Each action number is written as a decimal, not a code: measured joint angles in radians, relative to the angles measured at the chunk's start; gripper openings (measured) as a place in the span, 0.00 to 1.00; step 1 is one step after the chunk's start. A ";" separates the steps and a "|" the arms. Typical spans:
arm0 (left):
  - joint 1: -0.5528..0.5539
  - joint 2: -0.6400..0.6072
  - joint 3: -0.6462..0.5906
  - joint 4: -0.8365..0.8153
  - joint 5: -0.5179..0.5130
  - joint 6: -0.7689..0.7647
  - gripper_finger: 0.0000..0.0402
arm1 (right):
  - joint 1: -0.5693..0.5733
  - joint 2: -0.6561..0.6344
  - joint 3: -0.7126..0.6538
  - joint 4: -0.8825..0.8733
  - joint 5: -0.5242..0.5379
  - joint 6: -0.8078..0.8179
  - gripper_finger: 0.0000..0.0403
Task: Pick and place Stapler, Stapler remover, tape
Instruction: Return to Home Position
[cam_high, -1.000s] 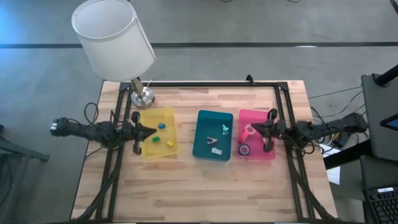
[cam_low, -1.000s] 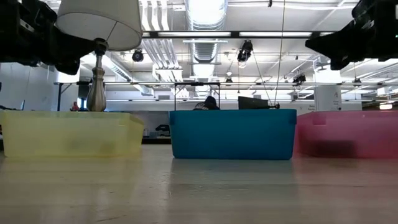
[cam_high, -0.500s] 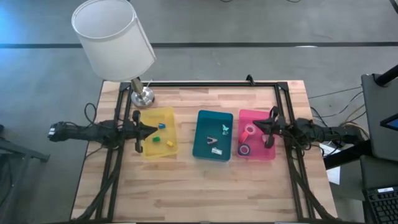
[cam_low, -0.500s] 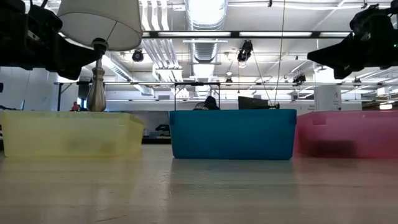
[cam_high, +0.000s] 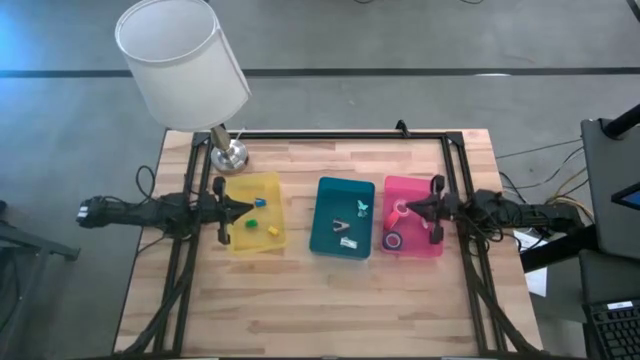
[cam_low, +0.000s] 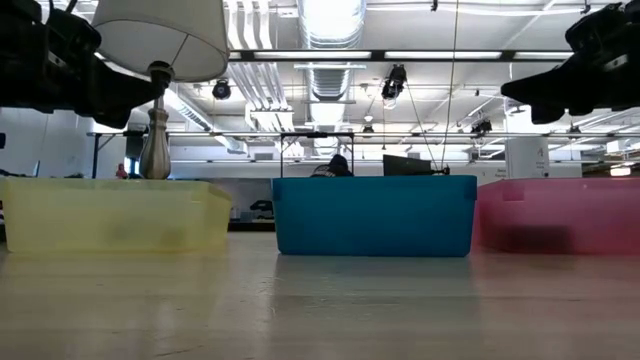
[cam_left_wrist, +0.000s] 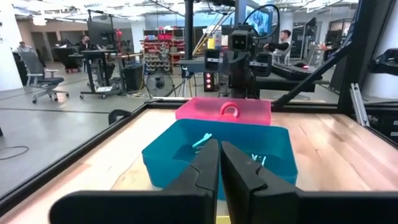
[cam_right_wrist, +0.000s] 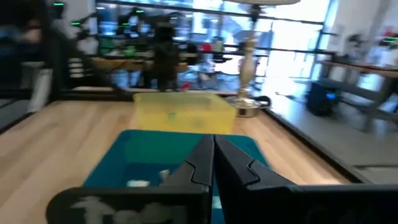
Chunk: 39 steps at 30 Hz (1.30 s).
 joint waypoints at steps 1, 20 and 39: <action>0.000 0.003 0.000 0.000 0.000 0.001 0.05 | 0.000 0.003 -0.002 0.001 -0.027 -0.001 0.02; 0.000 0.005 0.000 0.001 -0.007 -0.024 0.05 | 0.000 0.020 -0.016 0.029 -0.092 0.014 0.02; 0.000 0.005 0.000 0.001 -0.007 -0.025 0.05 | 0.000 0.020 -0.016 0.029 -0.091 0.015 0.02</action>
